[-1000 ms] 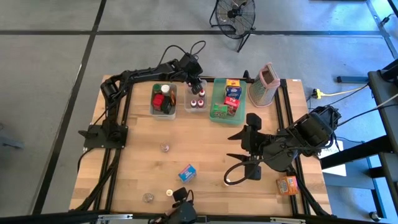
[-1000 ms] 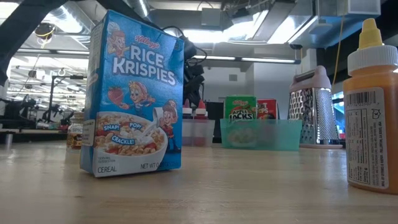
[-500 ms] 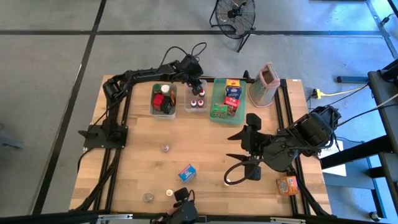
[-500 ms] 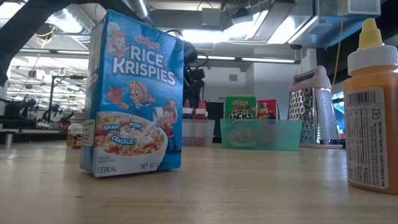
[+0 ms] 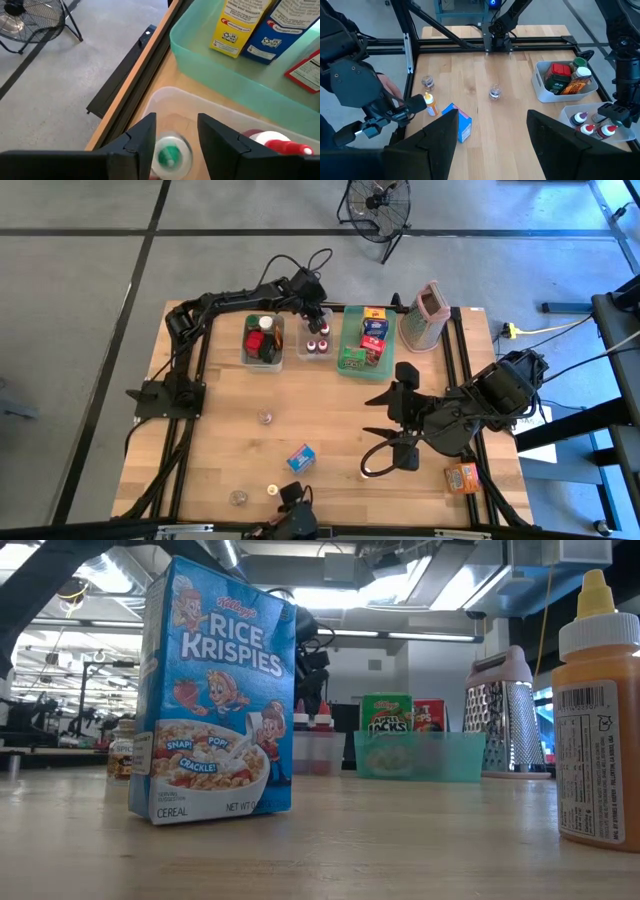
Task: Pick & Place Kitchen Items
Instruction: Put the green food coloring bottle into the transparent bin, then put the blue food coloring bottle into the transparent bin
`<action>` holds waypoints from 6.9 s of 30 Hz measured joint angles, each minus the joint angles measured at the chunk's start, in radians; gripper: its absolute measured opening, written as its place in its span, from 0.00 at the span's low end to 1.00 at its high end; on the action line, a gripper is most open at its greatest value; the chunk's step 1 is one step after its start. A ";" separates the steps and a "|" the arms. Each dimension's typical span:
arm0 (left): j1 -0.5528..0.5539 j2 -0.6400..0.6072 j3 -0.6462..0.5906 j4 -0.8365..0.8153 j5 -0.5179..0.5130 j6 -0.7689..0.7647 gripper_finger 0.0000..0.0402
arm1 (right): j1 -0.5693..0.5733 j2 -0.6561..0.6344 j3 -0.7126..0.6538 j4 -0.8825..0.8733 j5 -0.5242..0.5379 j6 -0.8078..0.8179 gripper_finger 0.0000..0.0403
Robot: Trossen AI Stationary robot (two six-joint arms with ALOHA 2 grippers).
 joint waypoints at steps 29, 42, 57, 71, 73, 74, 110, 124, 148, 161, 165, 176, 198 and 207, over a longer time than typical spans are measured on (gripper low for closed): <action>-0.005 -0.111 0.002 -0.002 0.001 0.027 0.31 | -0.006 0.000 0.000 0.001 0.007 -0.025 0.59; -0.042 -0.450 0.002 -0.140 0.093 0.027 0.31 | -0.006 0.000 0.000 -0.019 -0.031 0.014 0.59; -0.049 -0.595 0.002 -0.436 0.107 -0.077 0.31 | -0.007 0.007 0.000 -0.011 -0.133 0.045 0.64; -0.160 -0.597 0.002 -0.503 0.114 -0.100 0.30 | -0.021 0.004 -0.003 -0.211 -0.297 0.412 0.91; -0.174 -0.606 0.002 -0.502 0.114 -0.105 0.30 | -0.004 -0.001 -0.006 -0.188 -0.343 0.416 0.91; -0.182 -0.612 0.002 -0.502 0.114 -0.108 0.30 | 0.003 -0.003 -0.006 -0.189 -0.356 0.430 0.91; -0.757 -0.848 0.001 -0.565 -0.250 -0.370 0.30 | 0.044 -0.280 -0.736 -0.217 -0.554 0.730 0.91; -0.689 -0.852 0.001 -0.656 -0.257 -0.285 0.29 | -0.135 -0.372 -1.040 -0.018 -0.670 0.655 0.91; -0.594 -0.852 0.001 -0.659 -0.146 -0.201 0.26 | -0.191 -0.371 -1.388 0.309 -0.711 0.629 0.91; -0.594 -0.852 0.001 -0.659 -0.158 -0.190 0.25 | -0.206 -0.332 -1.388 0.320 -0.711 0.562 0.81; -0.594 -0.852 0.001 -0.659 -0.158 -0.190 0.25 | -0.222 -0.307 -1.388 0.319 -0.711 0.547 0.77; -0.594 -0.852 0.001 -0.659 -0.158 -0.190 0.24 | -0.240 -0.300 -1.388 0.316 -0.723 0.538 0.62; -0.594 -0.852 0.001 -0.660 -0.157 -0.173 0.24 | -0.240 -0.300 -1.378 0.289 -0.781 0.547 0.29; -0.594 -0.852 0.001 -0.683 -0.155 -0.165 0.24 | -0.247 -0.299 -1.292 0.207 -0.781 0.513 0.29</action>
